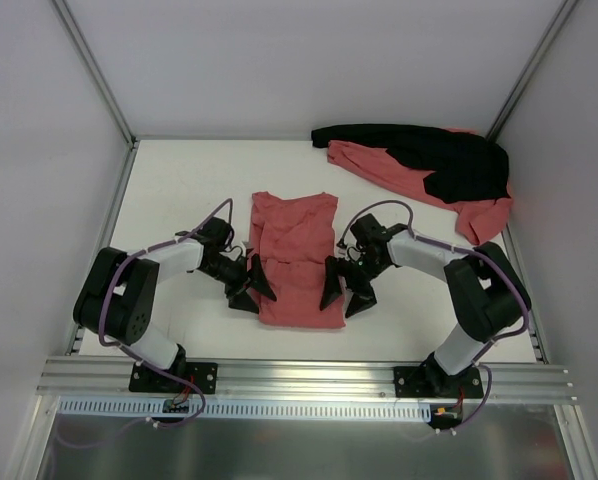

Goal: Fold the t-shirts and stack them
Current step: Grab one side of the 2/3 rectangular tshirt with both arms

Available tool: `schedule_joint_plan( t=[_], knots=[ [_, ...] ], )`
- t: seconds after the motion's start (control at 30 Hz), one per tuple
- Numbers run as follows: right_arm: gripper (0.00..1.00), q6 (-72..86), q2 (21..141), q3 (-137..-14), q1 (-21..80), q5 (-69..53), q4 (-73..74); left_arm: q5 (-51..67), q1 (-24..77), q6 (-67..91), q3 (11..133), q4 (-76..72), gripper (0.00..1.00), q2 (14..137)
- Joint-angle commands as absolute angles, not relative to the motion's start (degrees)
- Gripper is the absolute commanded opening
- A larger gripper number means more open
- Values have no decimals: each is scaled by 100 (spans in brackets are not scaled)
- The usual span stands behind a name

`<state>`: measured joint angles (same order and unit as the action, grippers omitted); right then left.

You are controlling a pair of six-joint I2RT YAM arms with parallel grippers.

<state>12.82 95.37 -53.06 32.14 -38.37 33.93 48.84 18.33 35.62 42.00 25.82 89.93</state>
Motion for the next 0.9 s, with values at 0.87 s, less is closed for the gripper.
schedule_joint_plan(
  t=[0.87],
  knots=[
    [99, 1986, 6293, -2866, 3480, -3041, 1495, 1017, 4121, 4296, 3437, 3437, 98, 5890]
  ],
)
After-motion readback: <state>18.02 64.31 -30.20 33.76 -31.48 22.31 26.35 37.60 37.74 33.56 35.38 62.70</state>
